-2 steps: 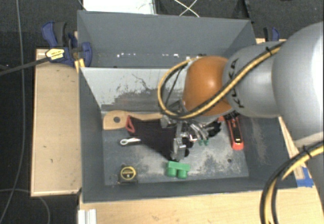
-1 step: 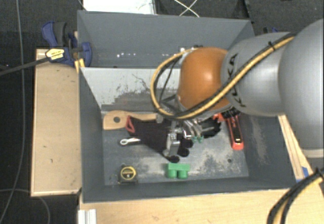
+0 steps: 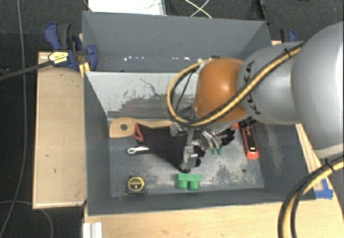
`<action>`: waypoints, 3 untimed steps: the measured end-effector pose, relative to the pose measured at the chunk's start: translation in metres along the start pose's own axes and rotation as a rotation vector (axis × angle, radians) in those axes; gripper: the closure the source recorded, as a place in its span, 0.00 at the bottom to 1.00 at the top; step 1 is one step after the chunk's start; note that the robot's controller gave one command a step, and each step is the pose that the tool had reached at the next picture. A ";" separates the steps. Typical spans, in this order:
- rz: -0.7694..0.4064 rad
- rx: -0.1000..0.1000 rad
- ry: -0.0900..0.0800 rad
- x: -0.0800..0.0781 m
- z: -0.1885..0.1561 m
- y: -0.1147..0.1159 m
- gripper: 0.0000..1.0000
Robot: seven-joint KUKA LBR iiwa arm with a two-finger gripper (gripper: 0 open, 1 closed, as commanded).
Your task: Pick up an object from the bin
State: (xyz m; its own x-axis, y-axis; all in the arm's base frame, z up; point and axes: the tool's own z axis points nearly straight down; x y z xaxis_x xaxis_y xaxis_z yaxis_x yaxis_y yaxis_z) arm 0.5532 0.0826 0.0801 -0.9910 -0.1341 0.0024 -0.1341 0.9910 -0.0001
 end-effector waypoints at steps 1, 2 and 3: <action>0.173 -0.003 -0.013 -0.003 0.009 0.023 0.00; 0.232 -0.001 0.002 0.007 0.009 0.039 1.00; 0.231 -0.001 0.002 0.007 0.009 0.039 1.00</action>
Offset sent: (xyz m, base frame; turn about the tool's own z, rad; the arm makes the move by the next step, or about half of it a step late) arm -0.0123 0.0378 -0.0101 0.2332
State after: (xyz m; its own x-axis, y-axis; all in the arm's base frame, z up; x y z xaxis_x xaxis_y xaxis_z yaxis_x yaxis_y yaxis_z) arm 0.5413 0.1206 0.0707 -0.9953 0.0968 0.0042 0.0968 0.9953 -0.0002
